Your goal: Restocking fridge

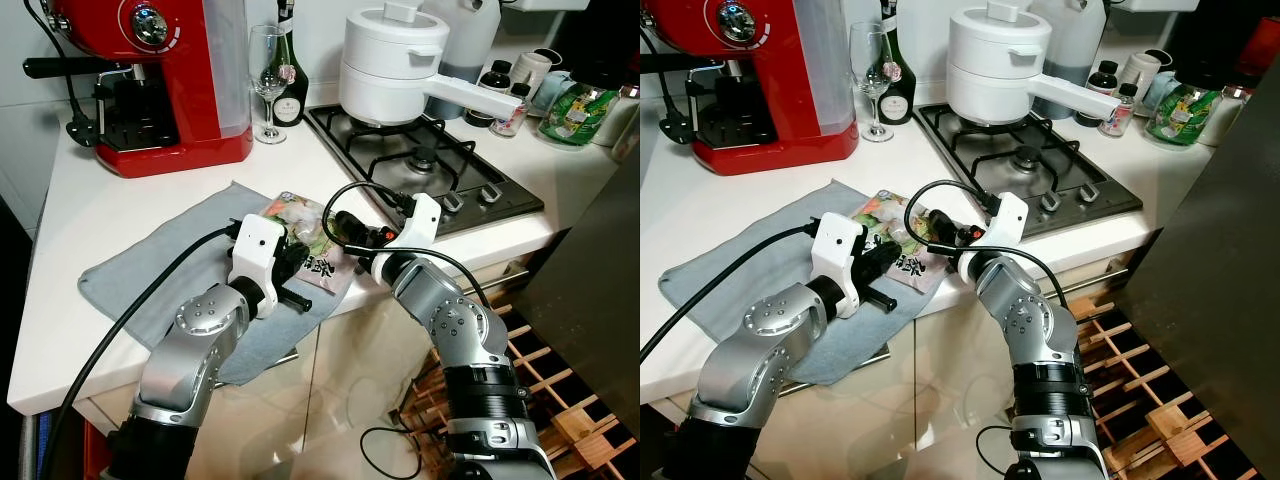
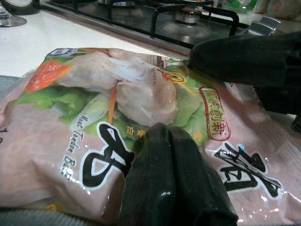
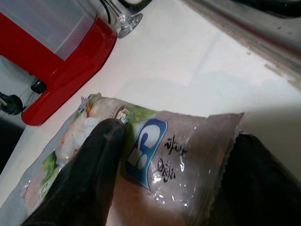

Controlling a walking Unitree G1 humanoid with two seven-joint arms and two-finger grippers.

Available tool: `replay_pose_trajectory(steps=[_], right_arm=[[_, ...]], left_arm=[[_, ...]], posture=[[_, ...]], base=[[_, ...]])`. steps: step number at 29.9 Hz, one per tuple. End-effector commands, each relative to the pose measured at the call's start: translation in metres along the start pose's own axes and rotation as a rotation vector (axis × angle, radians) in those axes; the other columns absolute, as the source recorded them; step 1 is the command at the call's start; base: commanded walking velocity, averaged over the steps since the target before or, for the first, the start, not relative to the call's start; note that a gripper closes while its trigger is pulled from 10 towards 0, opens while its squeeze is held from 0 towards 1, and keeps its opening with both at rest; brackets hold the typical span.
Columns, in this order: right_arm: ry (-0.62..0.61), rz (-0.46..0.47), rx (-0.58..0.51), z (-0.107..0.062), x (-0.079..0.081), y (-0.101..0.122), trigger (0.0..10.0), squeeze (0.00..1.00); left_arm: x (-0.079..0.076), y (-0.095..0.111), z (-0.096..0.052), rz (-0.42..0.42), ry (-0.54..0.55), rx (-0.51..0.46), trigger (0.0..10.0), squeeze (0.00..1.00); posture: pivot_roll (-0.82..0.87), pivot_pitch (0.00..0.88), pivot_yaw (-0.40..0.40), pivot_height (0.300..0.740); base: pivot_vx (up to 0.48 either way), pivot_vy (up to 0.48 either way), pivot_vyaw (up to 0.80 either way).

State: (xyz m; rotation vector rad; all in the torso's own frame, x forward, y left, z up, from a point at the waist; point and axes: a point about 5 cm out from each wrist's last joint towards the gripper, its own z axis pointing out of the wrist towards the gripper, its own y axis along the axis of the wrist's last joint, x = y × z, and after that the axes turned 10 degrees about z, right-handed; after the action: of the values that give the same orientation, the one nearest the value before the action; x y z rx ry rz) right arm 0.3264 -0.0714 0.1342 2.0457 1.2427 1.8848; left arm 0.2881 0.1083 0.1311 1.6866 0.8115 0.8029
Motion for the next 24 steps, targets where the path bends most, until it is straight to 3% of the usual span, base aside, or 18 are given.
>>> replay_pose_trajectory(steps=[1, 9, 15, 24], right_arm=[[-0.025, 0.029, 0.158, 0.0027, -0.0041, -0.0327, 0.0, 0.00], [0.011, 0.007, 0.184, -0.0016, -0.0056, -0.0397, 0.0, 0.00], [0.032, -0.042, 0.125, -0.0014, -0.0054, -0.0336, 0.0, 0.00], [0.071, -0.033, 0.100, -0.0014, -0.0011, -0.0321, 0.0, 0.00]], left_arm=[[-0.0083, -0.0358, -0.0001, -0.071, -0.033, 0.173, 10.0, 0.00], [-0.0093, -0.0339, 0.0008, -0.075, -0.036, 0.166, 10.0, 0.00], [-0.0071, -0.0311, 0.0019, -0.065, -0.023, 0.150, 10.0, 0.00], [-0.0049, -0.0274, 0.0025, -0.049, -0.016, 0.131, 10.0, 0.00]], posture=[[-0.06, 0.000, -0.038, 0.740], [-0.07, 0.000, -0.036, 0.740], [-0.07, 0.000, -0.035, 0.740], [-0.06, 0.000, -0.035, 0.740]], base=[[0.000, 0.000, 0.00], [0.000, 0.000, 0.00], [0.000, 0.000, 0.00], [0.000, 0.000, 0.00]])
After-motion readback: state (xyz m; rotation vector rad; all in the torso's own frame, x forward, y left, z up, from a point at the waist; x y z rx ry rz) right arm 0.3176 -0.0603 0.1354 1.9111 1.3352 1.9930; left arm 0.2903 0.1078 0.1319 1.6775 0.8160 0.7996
